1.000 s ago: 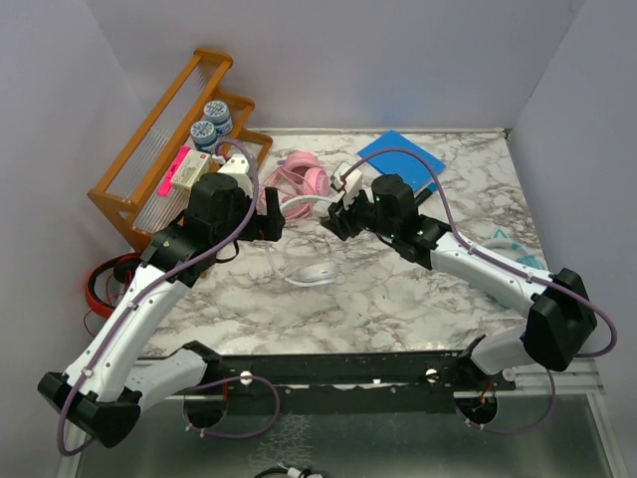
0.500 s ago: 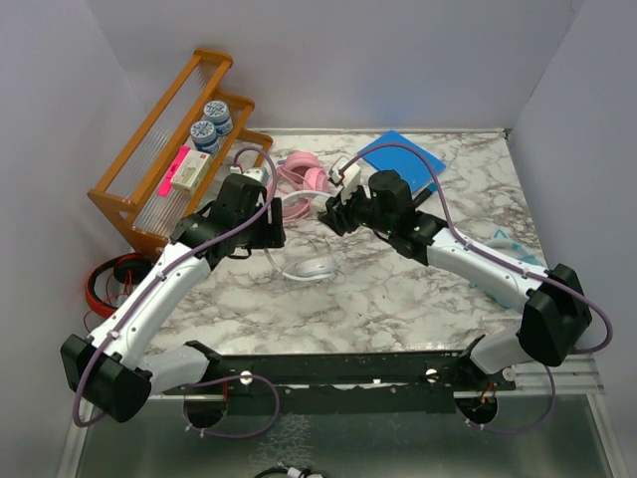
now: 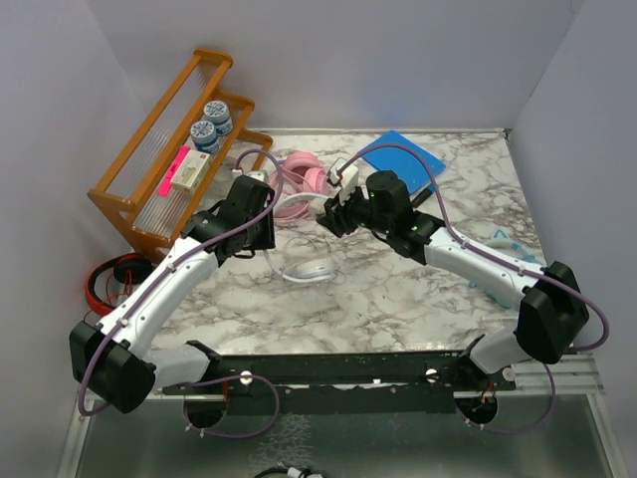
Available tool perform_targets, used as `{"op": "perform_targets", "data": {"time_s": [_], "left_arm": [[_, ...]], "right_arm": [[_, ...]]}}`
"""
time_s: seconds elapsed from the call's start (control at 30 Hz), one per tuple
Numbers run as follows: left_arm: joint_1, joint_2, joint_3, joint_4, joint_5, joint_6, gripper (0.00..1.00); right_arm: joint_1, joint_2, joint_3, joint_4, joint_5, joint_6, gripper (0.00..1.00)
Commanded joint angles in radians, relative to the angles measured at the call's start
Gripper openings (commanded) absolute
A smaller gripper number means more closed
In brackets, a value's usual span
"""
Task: Wrap the headphones
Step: Wrap the headphones cable around the headphones.
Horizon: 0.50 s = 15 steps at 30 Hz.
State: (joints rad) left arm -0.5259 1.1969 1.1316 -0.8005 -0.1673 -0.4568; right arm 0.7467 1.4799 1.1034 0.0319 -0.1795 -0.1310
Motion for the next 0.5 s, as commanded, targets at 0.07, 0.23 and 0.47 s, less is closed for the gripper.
{"op": "perform_targets", "data": {"time_s": [0.07, 0.23, 0.47], "left_arm": [[-0.013, 0.04, 0.041, -0.018, -0.023, 0.013, 0.2], [-0.013, 0.038, 0.038, -0.016, -0.04, 0.019, 0.0], [-0.002, -0.002, 0.036, -0.012, -0.094, -0.011, 0.0]], "right_arm": [[-0.003, 0.002, 0.021, 0.063, -0.051, 0.021, 0.26], [-0.003, -0.02, 0.006, 0.072, -0.045, 0.035, 0.7], [-0.003, -0.138, -0.105, 0.134, -0.044, 0.098, 1.0]]}}
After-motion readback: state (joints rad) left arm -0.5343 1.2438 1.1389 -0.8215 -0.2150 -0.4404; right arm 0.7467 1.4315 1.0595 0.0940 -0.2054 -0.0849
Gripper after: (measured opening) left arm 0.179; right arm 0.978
